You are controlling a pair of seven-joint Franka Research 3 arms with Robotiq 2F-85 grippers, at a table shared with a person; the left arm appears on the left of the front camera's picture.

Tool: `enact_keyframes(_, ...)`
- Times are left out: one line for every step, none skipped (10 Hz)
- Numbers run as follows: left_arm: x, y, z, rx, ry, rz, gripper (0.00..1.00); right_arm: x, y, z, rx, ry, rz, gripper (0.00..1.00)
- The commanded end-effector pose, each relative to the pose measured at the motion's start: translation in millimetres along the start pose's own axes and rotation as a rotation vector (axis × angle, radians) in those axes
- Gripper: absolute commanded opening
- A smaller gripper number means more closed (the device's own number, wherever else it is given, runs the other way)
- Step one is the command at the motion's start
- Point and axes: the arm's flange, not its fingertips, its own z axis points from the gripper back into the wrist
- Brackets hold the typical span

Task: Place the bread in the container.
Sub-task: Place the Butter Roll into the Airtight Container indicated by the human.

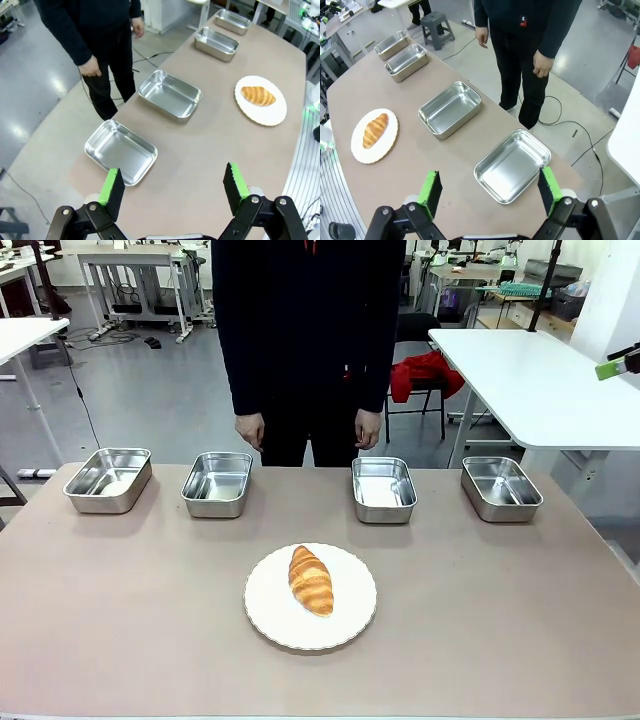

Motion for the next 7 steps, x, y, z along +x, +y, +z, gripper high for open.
enact_keyframes(4.7, -5.0, -0.1, 0.007, -0.026, 0.008, 1.00, 1.8, -4.2, -0.4, -0.005, -0.031, 0.017, 1.00)
enact_keyframes(4.9, -6.1, 0.8, 0.011, -0.021, 0.014, 1.00, 2.8, -4.1, 1.3, -0.011, -0.025, 0.014, 1.00)
enact_keyframes(5.0, -7.9, 1.0, 0.015, -0.013, 0.017, 1.00, 3.9, -4.0, 2.5, -0.023, -0.015, 0.006, 1.00)
enact_keyframes(4.8, -8.6, 1.6, 0.016, -0.010, 0.027, 1.00, 4.4, -4.2, 2.4, -0.027, -0.002, -0.002, 1.00)
enact_keyframes(3.7, -10.7, 3.3, 0.029, -0.008, 0.047, 1.00, 4.0, -3.8, 3.6, -0.031, 0.007, -0.007, 1.00)
enact_keyframes(3.5, -12.9, 4.9, 0.033, -0.011, 0.056, 1.00, 3.4, -3.3, 5.6, -0.040, 0.013, -0.008, 1.00)
enact_keyframes(3.4, -14.6, 4.7, 0.033, -0.010, 0.061, 1.00, 3.0, -3.7, 7.2, -0.047, 0.018, -0.005, 1.00)
